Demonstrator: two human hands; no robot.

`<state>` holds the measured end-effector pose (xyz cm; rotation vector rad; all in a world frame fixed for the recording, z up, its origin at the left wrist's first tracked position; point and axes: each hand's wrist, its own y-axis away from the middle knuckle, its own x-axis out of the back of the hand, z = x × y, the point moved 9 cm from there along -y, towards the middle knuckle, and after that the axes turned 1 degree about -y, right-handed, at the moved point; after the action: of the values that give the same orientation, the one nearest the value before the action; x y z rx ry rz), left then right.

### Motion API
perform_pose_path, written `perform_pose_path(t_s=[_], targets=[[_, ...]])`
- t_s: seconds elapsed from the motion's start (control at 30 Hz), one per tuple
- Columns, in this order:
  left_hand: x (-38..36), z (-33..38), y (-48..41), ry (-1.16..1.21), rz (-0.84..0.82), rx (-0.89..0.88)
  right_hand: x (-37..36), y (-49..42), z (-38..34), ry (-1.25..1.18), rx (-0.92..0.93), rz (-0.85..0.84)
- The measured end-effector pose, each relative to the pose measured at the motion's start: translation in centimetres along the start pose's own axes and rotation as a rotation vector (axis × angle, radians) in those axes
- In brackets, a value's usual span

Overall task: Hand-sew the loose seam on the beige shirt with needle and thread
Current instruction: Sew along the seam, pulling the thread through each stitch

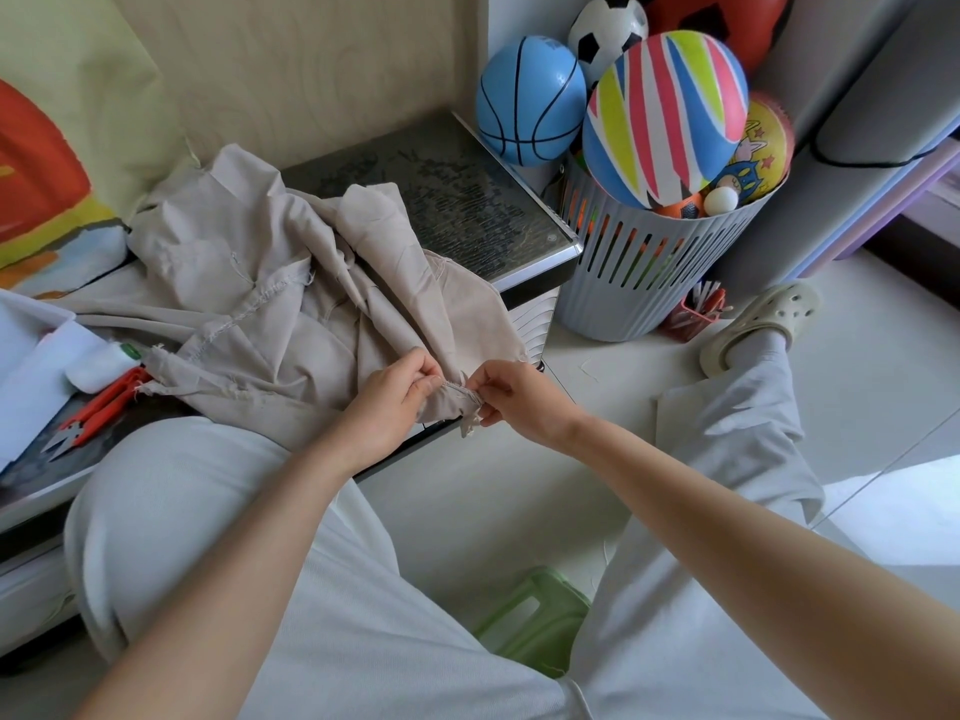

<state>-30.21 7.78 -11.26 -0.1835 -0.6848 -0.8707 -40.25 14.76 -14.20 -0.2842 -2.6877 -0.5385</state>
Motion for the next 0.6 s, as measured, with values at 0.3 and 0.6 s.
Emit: perform_pose_path(t_s=[0.3,0.6], targets=[[0.0,0.2,0.0,0.005,0.001,0.009,-0.2,0.0,-0.1,-0.081,-0.001,-0.024],[-0.7,0.0,-0.3,0.118,-0.04,0.014,-1.3,0.2,-0.7,-0.256,0.024,-0.061]])
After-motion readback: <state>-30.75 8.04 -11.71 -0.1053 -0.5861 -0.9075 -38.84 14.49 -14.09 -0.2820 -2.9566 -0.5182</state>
